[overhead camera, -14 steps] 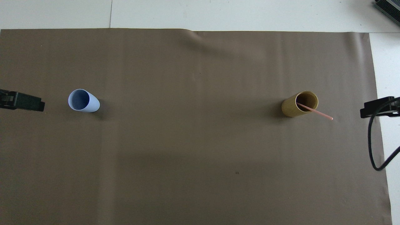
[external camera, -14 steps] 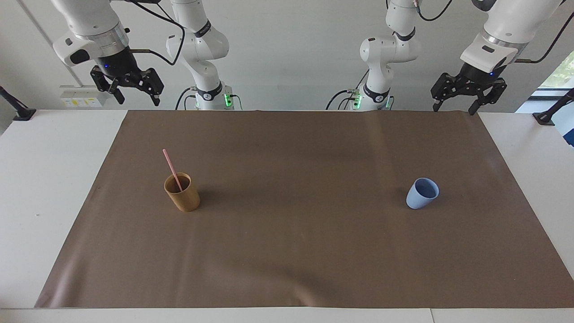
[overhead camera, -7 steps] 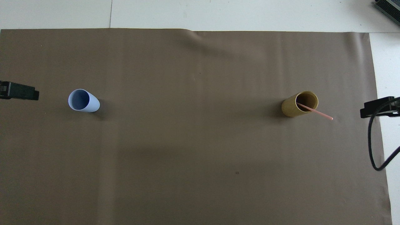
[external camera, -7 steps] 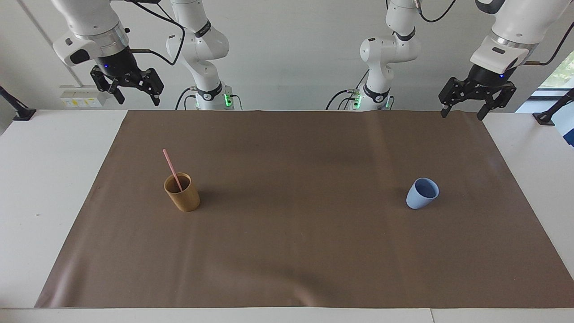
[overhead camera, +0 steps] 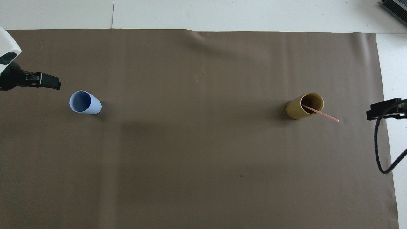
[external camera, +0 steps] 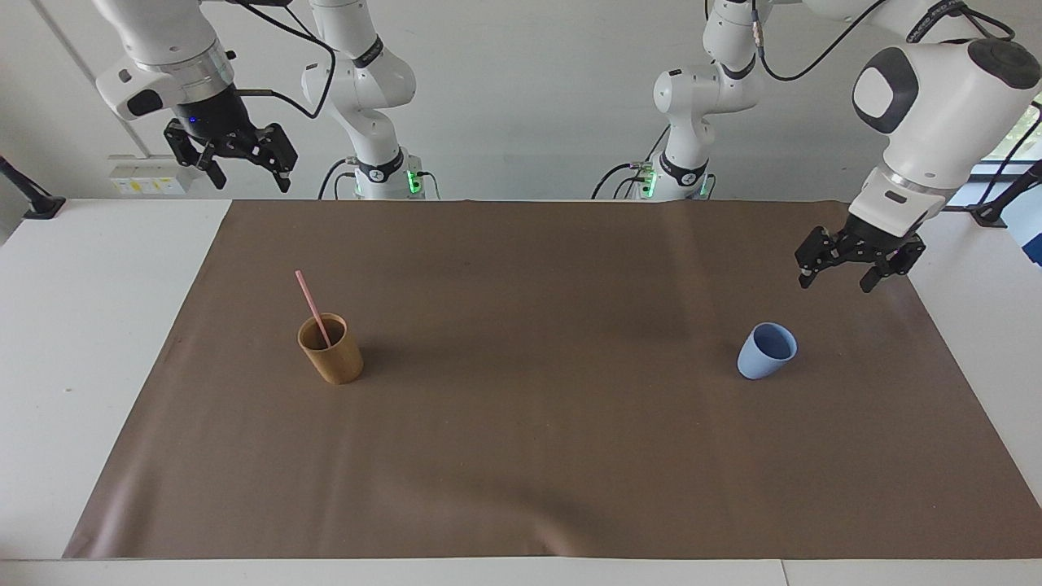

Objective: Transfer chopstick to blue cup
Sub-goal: 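Reach the left gripper to the blue cup and grasp it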

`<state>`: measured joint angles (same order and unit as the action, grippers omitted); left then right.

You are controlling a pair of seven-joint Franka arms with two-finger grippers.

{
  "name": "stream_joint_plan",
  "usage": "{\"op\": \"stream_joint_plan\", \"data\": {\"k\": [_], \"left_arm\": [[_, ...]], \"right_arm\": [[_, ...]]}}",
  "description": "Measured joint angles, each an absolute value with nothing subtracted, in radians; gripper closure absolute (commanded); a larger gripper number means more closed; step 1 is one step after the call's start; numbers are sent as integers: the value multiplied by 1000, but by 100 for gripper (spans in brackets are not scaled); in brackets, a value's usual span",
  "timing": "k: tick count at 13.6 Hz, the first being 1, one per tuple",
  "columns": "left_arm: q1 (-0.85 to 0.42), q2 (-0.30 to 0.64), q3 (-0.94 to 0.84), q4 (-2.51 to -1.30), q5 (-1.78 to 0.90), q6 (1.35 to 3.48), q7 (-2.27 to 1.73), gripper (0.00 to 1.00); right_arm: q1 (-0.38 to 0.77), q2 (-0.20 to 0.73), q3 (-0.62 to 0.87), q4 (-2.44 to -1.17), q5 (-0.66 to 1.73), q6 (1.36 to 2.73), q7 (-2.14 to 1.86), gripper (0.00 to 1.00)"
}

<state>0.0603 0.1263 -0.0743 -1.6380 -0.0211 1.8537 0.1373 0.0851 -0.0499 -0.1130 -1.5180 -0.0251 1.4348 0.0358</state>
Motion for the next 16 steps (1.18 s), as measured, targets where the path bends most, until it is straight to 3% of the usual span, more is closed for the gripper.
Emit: {"op": "stream_joint_plan", "data": {"k": [7,9,12,13,16], "left_arm": [[122,223,-72,-1803,-21,2047,234,0],[122,226,-76,-1858,-21,2100,234,7],[122,226,-85,-1900,-36,2147,234,29],[122,226,-87,-1915,-41,2166,234,42],[122,226,-87,-1942,-62,2201,225,100]], "right_arm": [[85,-50,-113,-1518,-25,1435,36,0],[85,-50,-113,-1518,-25,1435,36,0],[85,-50,-113,-1518,-25,1435,36,0],[85,-50,-113,-1518,-25,1435,36,0],[85,-50,-113,-1518,-25,1435,36,0]]}}
